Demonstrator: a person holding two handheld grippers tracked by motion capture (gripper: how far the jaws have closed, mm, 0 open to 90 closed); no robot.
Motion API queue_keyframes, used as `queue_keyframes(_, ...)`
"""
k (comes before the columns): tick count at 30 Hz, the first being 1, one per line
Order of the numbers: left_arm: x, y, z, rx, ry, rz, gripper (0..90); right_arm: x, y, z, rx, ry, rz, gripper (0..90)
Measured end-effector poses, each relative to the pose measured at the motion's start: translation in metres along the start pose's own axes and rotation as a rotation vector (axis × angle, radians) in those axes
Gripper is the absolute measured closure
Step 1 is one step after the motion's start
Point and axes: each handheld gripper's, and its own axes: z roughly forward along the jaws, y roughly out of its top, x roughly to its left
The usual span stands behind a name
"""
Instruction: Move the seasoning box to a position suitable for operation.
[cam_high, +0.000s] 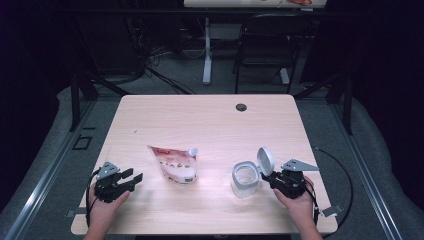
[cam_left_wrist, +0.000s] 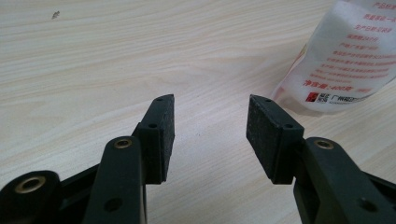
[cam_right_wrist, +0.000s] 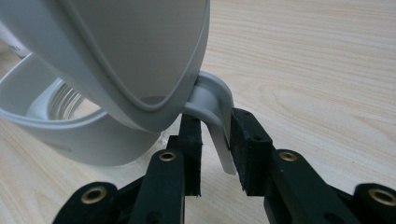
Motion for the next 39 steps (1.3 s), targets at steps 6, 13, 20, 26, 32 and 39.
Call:
queue_keyframes(6,0.000,0.000,0.000,-0.003,0.001,-0.002,52.1,-0.001,0.003,0.008,0.004,-0.016,-0.011,70.4)
queue_keyframes(13,0.001,0.000,0.000,-0.003,0.000,-0.005,52.1,0.001,0.006,0.016,0.019,-0.052,-0.073,77.1)
queue_keyframes(20,0.000,0.000,0.001,0.003,0.000,-0.002,52.1,0.001,0.007,0.018,0.012,-0.022,-0.102,79.3)
queue_keyframes(26,0.000,0.000,0.001,0.007,-0.002,0.002,52.1,0.002,0.007,0.018,0.008,-0.028,-0.110,79.6)
queue_keyframes(32,0.000,0.000,0.001,0.008,-0.002,0.002,52.1,0.001,0.007,0.019,0.006,-0.021,-0.113,79.6)
queue_keyframes(39,0.000,0.000,0.002,0.008,-0.002,0.000,52.1,-0.001,0.006,0.019,0.008,0.006,-0.139,79.7)
